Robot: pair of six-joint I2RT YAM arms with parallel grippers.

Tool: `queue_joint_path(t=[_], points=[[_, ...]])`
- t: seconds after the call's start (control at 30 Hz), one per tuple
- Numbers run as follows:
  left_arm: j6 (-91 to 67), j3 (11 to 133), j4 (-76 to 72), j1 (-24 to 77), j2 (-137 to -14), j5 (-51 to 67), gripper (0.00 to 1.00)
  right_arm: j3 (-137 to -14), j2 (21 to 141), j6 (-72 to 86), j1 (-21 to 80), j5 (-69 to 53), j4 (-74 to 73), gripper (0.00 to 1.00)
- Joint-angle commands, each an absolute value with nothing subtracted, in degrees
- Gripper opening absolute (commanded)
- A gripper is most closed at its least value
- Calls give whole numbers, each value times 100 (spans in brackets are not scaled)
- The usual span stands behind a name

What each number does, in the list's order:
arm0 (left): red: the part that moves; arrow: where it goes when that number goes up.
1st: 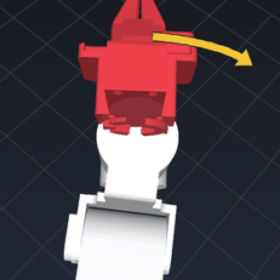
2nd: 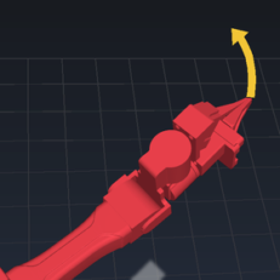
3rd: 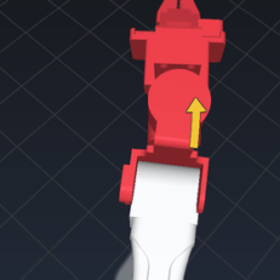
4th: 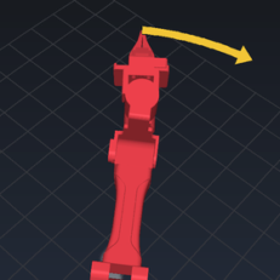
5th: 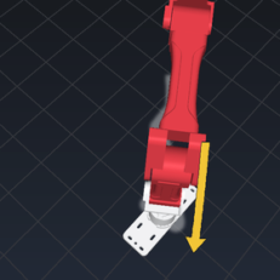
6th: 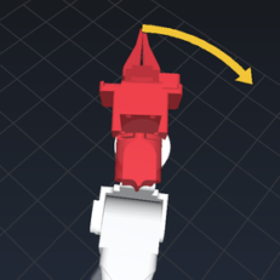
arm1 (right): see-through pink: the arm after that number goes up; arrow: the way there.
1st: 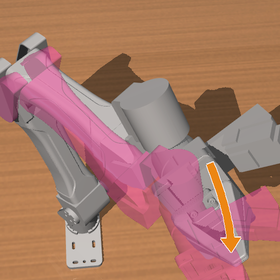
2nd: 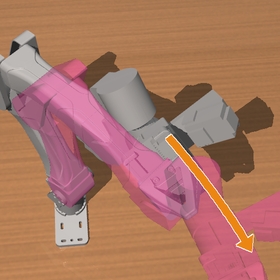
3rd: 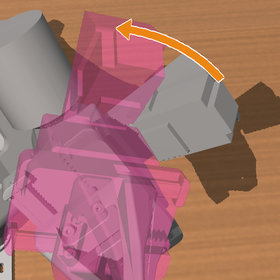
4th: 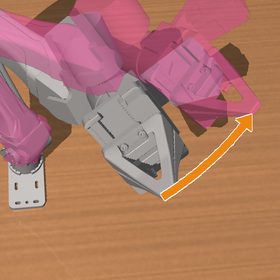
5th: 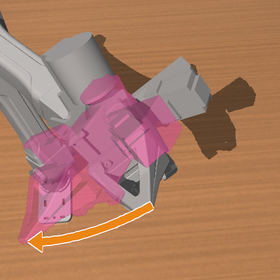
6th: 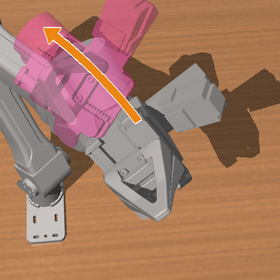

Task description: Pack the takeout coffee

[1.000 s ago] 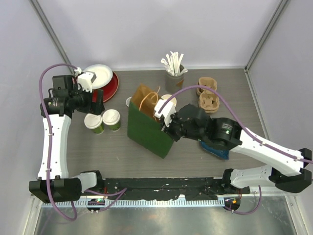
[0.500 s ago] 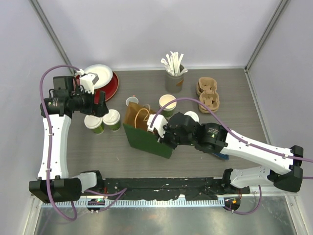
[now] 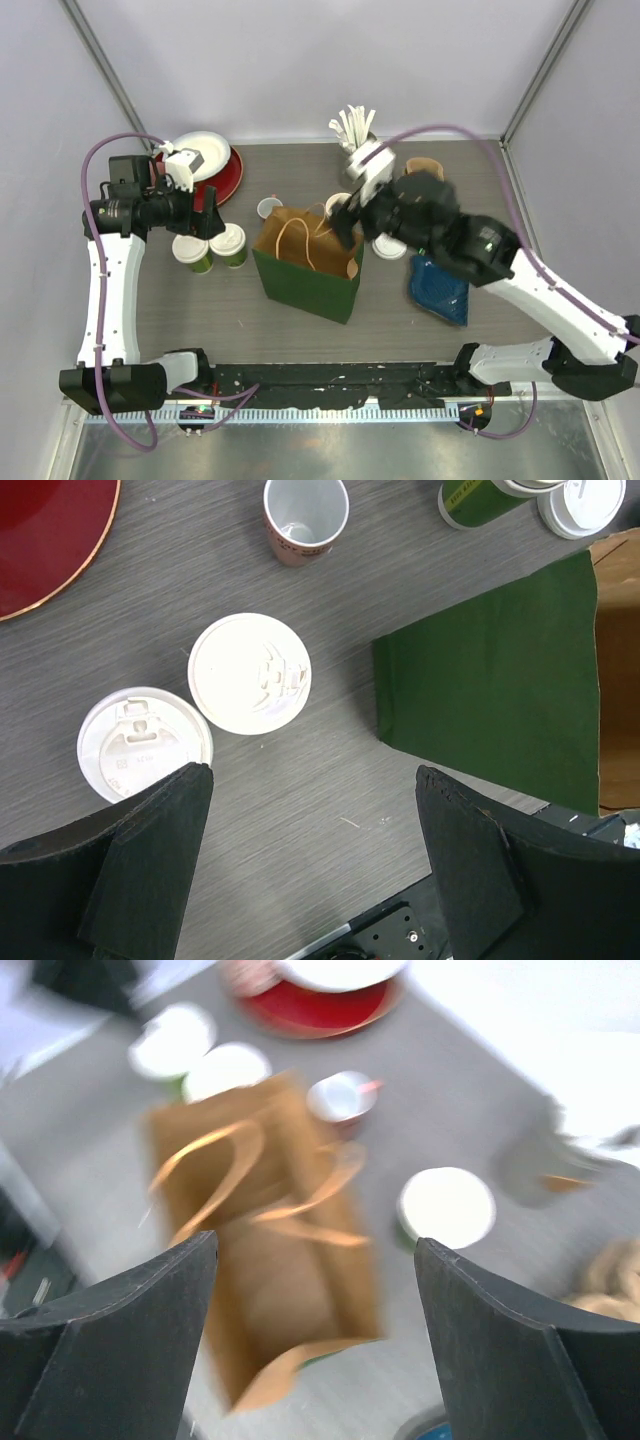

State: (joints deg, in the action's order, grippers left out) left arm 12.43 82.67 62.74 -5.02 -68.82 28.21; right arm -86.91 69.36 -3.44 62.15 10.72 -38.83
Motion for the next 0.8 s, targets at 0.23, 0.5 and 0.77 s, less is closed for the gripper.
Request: queue_joint_path(t=[0.23, 0.5, 0.77], points=[[1380, 8376, 6354, -527, -6741, 3023, 87, -8649, 7980, 1380, 1803, 2116, -3447, 77], [1538, 8332, 6442, -519, -6706, 2936, 87, -8078, 8964, 976, 484, 1258, -3085, 60], [1608, 8350, 6416, -527, -6838, 2936, 87, -7752, 9325, 475, 229, 607, -2549, 55]])
